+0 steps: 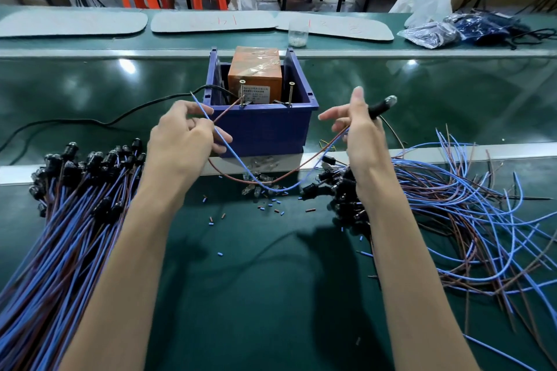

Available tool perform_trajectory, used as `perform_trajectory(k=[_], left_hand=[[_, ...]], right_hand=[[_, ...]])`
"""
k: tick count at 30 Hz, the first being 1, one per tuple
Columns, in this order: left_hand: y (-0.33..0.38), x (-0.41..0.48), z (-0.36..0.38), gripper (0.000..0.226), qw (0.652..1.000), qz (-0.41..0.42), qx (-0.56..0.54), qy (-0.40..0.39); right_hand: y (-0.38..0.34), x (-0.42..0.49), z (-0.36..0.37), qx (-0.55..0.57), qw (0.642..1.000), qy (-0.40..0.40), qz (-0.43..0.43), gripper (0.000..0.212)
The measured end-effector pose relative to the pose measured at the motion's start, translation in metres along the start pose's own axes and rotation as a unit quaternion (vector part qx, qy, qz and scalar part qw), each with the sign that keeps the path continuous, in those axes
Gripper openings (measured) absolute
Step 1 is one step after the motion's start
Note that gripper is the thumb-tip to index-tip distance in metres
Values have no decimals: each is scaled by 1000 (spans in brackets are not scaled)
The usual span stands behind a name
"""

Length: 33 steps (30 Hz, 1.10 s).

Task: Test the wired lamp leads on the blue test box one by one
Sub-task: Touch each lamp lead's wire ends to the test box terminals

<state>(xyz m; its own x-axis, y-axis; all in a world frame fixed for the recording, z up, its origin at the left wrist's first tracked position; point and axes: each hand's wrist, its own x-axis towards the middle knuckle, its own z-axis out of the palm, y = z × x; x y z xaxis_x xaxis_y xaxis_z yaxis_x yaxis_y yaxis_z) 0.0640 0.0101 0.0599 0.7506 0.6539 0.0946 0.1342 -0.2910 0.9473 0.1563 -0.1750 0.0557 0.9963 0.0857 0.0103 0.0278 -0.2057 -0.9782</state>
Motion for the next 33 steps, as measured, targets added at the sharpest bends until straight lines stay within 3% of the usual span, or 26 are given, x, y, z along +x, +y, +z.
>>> perform_trajectory(k=[3, 6, 11, 15, 19, 22, 24, 26, 29, 33], left_hand=[[1, 0, -3, 28, 1000, -1, 1, -28], [1, -1, -2, 29, 1000, -8, -7, -27], [3, -3, -2, 32, 999, -15, 7, -52], [4, -6, 0, 30, 998, -9, 15, -65], [4, -5, 1, 28, 997, -5, 26, -75], [4, -5, 1, 27, 996, -5, 36, -80], [3, -5, 1, 27, 996, -5, 39, -79], [1, -6, -1, 27, 996, -4, 50, -80], [-3, -2, -9, 26, 993, -12, 72, -91], [-21, 10, -35, 5, 978, -33, 194, -74]], right_hand=[[-3, 1, -6, 47, 999, -1, 5, 64], [-7, 0, -8, 113, 993, 15, -5, 51], [-12, -4, -8, 130, 986, 74, -68, 29], [-11, -4, -8, -2, 980, 128, -154, 23], [-14, -14, -7, -171, 898, 229, -335, 51], [-15, -17, -5, -243, 856, 251, -382, 47], [-13, -15, -7, -293, 870, 215, -332, 42], [-3, -8, -14, -365, 896, 124, -220, 33], [9, -3, -20, -460, 887, -22, -39, 25], [15, -4, -24, -436, 899, -29, 15, 23]])
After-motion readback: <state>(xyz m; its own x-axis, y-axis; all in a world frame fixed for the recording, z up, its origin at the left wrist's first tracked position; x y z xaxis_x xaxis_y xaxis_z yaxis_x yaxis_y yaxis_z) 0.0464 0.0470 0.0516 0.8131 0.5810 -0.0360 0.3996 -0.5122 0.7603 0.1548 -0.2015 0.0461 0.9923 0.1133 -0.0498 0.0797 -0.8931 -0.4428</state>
